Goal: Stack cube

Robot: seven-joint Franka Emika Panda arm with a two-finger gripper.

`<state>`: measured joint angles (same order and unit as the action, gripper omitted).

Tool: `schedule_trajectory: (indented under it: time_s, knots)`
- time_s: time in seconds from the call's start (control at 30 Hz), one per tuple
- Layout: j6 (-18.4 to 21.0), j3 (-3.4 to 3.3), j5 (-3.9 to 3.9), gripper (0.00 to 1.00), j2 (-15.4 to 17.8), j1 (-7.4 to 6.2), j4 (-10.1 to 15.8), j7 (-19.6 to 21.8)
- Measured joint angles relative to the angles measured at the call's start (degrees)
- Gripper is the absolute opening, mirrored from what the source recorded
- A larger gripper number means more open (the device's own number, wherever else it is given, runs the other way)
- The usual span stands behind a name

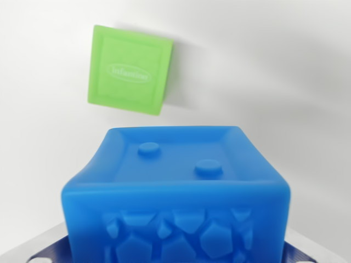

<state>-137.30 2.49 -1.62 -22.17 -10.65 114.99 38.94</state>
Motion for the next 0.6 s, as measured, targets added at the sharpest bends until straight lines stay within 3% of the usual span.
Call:
schedule_trajectory:
  time_s: [0.6]
  knots:
    - [3.49, 0.00, 0.00, 0.00, -1.90, -2.12, -5.42, 6.88]
